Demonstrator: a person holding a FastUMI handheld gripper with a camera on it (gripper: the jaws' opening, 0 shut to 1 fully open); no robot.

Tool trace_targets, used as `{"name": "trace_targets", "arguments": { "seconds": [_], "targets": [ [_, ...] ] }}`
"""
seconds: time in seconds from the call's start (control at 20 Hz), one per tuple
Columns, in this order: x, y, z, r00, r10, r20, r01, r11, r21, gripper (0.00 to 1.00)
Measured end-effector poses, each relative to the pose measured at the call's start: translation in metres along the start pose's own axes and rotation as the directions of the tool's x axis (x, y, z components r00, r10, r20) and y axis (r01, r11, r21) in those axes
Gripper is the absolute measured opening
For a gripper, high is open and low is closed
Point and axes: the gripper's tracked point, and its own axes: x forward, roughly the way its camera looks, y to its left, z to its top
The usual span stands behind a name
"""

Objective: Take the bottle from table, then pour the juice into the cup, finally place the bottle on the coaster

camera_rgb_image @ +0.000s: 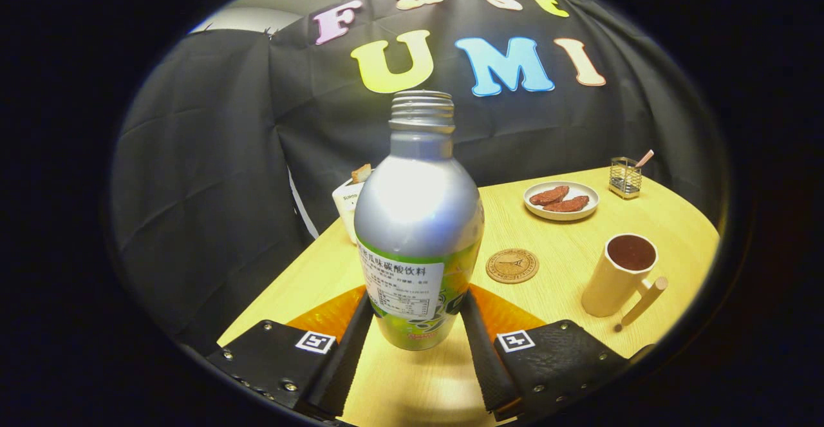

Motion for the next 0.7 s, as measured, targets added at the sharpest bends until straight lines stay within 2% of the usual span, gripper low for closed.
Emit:
{"name": "trace_targets", "arguments": {
  "seconds": [0.35, 0.7],
  "targets": [
    [0.003, -0.02, 0.01, 0.999, 0.034, 0.026, -0.038, 0.982, 0.186, 0.77],
    [0.003, -0.027, 0.008, 0.996, 0.083, 0.036, -0.09, 0.911, 0.403, 0.77]
  ]
}}
